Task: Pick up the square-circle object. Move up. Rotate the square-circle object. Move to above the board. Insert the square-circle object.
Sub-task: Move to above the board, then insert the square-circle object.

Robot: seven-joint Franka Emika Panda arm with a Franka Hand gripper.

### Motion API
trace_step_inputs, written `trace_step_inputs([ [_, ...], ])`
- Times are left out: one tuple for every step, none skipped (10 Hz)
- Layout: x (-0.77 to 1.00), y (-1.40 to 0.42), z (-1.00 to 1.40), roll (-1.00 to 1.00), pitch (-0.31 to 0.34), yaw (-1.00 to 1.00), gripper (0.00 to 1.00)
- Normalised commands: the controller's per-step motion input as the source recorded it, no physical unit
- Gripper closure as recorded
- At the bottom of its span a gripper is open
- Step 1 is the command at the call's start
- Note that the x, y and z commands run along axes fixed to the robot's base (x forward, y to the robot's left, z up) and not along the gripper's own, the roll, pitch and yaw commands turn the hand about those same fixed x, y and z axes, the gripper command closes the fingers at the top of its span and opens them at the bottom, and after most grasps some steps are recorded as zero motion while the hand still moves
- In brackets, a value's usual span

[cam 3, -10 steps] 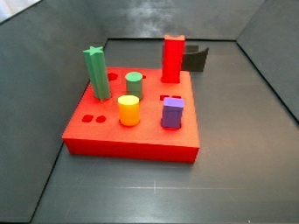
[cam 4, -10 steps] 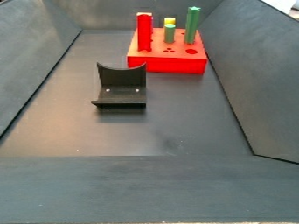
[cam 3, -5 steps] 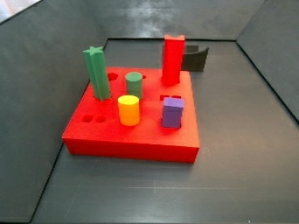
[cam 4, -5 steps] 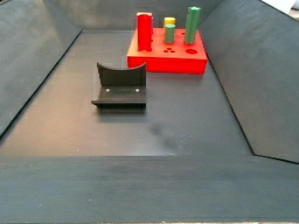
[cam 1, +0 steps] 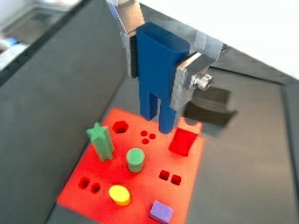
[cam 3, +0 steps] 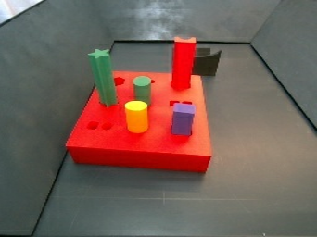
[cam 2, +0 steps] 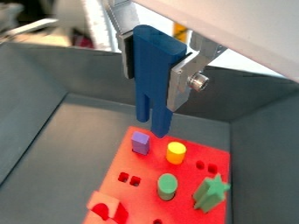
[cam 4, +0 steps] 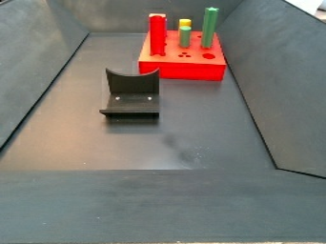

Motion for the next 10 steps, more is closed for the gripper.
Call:
trace_step_inputs([
  [0.07, -0.07, 0.02, 0.1, 0.216, 1.0, 1.0],
  [0.08, -0.05, 0.02, 0.12, 0.242, 1.0, 1.0],
  [0.08, -0.05, 0.02, 0.15, 0.277, 1.0, 1.0],
  [0.09, -0.05, 0.02, 0.17, 0.292, 0.86, 1.0],
  [0.09, -0.04, 0.02, 0.17, 0.266, 0.69, 1.0],
  [0.09, -0.04, 0.02, 0.16, 0.206, 0.39, 1.0],
  [0.09, -0.04, 0.02, 0.15, 0.161, 0.23, 1.0],
  [0.0, 0.0, -0.09, -0.05, -0.056, 0.0, 1.0],
  [0.0, 0.02, 0.0, 0.0, 0.0, 0.0, 1.0],
  [-0.29, 0.0, -0.14, 0.0, -0.099, 0.01, 1.0],
])
